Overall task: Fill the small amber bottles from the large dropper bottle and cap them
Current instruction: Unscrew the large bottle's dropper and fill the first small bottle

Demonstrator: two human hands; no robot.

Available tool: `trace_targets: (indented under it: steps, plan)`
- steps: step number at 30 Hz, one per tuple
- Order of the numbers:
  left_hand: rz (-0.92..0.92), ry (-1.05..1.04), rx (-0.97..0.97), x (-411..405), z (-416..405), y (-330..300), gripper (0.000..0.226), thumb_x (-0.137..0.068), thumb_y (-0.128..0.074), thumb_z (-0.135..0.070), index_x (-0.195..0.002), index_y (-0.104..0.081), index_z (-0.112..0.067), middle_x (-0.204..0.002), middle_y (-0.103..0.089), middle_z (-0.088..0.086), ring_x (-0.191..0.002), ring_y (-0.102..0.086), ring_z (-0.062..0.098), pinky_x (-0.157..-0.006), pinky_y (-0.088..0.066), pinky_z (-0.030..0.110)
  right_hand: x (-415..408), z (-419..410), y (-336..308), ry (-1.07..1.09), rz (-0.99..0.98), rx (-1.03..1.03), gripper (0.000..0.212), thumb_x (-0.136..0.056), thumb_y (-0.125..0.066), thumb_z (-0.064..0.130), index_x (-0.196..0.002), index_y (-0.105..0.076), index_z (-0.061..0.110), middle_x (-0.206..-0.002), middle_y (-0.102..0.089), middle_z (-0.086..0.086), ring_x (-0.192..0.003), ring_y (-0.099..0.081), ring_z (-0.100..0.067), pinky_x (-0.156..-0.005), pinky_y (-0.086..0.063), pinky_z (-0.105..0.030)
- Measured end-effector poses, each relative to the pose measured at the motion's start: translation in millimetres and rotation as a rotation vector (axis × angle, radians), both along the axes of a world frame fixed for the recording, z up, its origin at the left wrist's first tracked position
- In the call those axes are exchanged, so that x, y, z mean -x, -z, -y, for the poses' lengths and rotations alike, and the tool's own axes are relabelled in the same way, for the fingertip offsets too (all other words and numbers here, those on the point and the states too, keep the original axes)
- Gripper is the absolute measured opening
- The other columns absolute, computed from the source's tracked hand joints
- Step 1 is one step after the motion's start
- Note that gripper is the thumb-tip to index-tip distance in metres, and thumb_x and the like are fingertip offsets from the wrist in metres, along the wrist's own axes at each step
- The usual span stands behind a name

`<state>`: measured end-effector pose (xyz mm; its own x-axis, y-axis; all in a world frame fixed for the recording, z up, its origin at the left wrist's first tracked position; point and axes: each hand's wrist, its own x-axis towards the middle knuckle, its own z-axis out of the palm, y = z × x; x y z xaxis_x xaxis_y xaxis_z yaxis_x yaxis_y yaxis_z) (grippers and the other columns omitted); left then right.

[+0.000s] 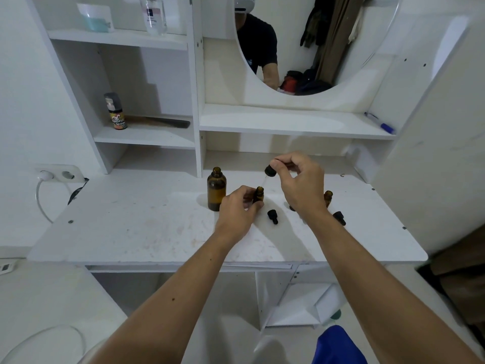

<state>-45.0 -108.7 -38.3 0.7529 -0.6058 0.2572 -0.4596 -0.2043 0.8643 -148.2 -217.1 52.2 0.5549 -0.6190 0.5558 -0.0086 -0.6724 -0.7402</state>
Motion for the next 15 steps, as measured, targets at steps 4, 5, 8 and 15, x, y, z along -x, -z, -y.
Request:
trace_targets:
  steps: [4,5,8,15]
  plan:
    - [0.016,-0.001,-0.012,-1.0,0.4,0.5,0.027,-0.093,-0.077,-0.025,-0.118,-0.07,-0.018,-0.107,-0.075,-0.006,-0.096,-0.068,0.008,-0.086,-0.055,0.018,1.7,-3.0,-1.3,-0.024,0.007,-0.008,0.006,-0.098,-0.074,0.016,-0.099,-0.079,0.013,-0.094,-0.078,0.002,-0.091,-0.074,-0.011,-0.088,-0.058,-0.021]
    - [0.018,-0.002,-0.014,-1.6,0.9,1.2,0.027,-0.093,-0.077,-0.026,-0.119,-0.07,-0.018,-0.106,-0.075,-0.006,-0.096,-0.068,0.009,-0.088,-0.057,0.024,3.0,-4.1,-3.1,-0.024,0.014,-0.005,0.006,-0.098,-0.074,0.016,-0.101,-0.079,0.013,-0.095,-0.078,0.002,-0.091,-0.074,-0.011,-0.088,-0.057,-0.02]
    - [0.0,-0.006,-0.009,-0.4,-0.6,-1.0,0.033,-0.092,-0.078,-0.027,-0.122,-0.07,-0.017,-0.109,-0.075,-0.006,-0.099,-0.069,0.01,-0.094,-0.058,0.032,7.6,-8.9,-12.3,-0.019,0.071,-0.001,0.007,-0.099,-0.074,0.017,-0.103,-0.078,0.014,-0.098,-0.078,0.0,-0.092,-0.075,-0.011,-0.087,-0.056,-0.018]
    - [-0.133,0.007,0.109,13.4,-38.7,-7.0,0.046,-0.088,-0.082,-0.026,-0.13,-0.068,-0.015,-0.119,-0.074,-0.006,-0.106,-0.07,0.006,-0.098,-0.059,0.028,9.6,-21.4,-31.1,-0.044,0.178,-0.048,0.01,-0.099,-0.075,0.019,-0.107,-0.077,0.015,-0.104,-0.078,0.0,-0.098,-0.074,-0.009,-0.091,-0.056,-0.019]
